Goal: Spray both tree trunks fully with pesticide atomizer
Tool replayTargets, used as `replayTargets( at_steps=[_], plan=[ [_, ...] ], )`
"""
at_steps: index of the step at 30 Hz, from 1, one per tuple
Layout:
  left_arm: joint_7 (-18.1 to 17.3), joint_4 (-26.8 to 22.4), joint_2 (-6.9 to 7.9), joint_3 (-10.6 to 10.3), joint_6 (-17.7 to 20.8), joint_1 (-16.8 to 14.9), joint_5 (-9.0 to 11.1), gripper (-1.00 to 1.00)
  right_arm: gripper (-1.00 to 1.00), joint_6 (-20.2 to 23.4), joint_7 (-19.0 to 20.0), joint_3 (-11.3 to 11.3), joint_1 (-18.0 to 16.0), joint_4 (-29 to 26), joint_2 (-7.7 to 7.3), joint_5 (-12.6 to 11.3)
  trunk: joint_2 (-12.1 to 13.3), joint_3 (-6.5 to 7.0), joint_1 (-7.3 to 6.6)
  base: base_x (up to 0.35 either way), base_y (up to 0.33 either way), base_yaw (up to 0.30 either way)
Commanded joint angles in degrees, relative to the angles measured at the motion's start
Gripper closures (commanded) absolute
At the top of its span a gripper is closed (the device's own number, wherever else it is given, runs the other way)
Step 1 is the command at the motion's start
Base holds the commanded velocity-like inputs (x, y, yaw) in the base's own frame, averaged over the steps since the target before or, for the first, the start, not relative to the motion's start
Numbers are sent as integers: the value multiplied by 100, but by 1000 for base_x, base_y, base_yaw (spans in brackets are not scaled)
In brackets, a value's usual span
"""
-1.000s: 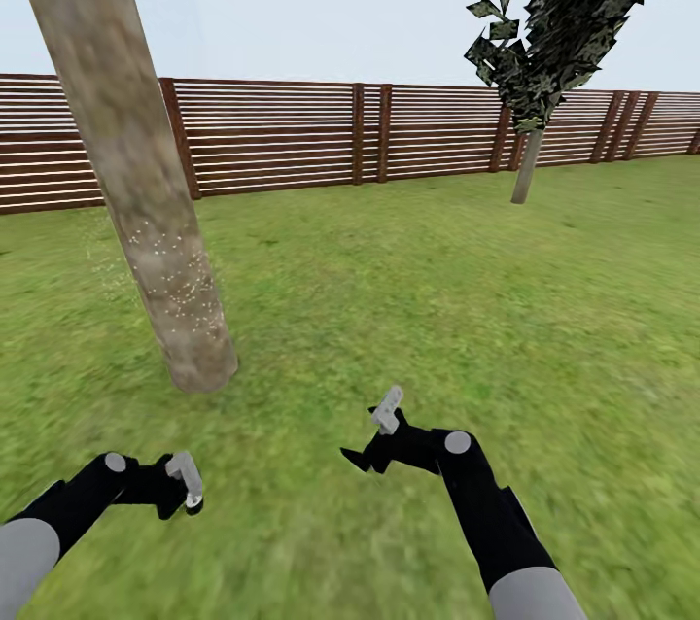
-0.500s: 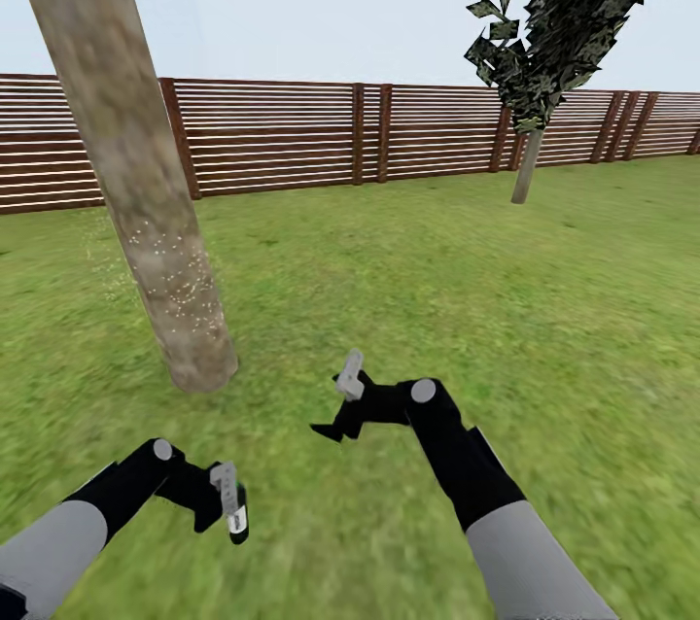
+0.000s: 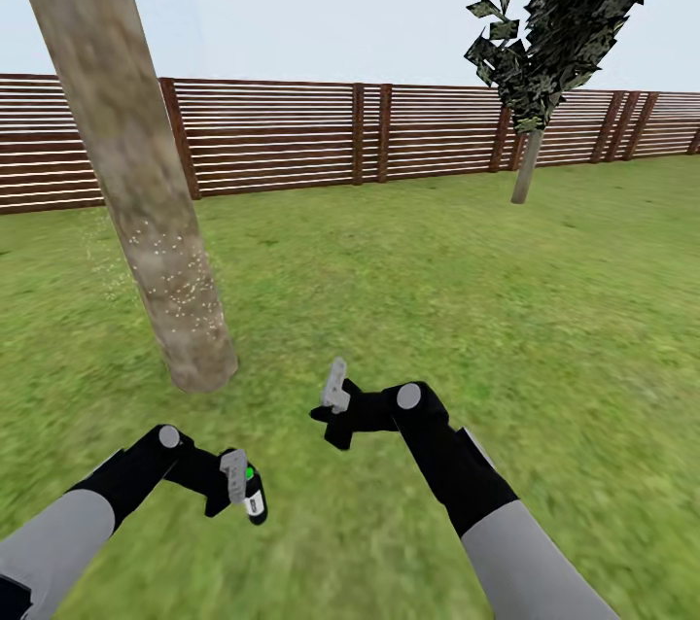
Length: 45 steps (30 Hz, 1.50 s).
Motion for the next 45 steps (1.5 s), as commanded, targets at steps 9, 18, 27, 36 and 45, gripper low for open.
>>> replayTargets(
  at_steps=[9,18,27,36,45],
  plan=[
    [-169,-389,-199,-19,-45,-32,0,100,100,25,24,14,-3,55,-7,22,-3,-6,-1,0,0,0],
    [-449,-393,-484,-19,7,-295,-51,100,100,21,16,18,-3,358,-7,23,-3,-6,-1,0,0,0],
    [-450,-396,-650,-19,8,-370,-45,100,100,12,12,27,-3,528,-7,23,-3,-6,-1,0,0,0],
    [-450,-402,-799,-7,-29,-389,-5,100,100,12,11,27,-3,532,-7,23,-3,-6,-1,0,0,0],
    [-468,-398,-802,32,-53,-452,38,100,100,12,9,20,-3,602,-7,32,-3,-6,-1,0,0,0]
  ],
)
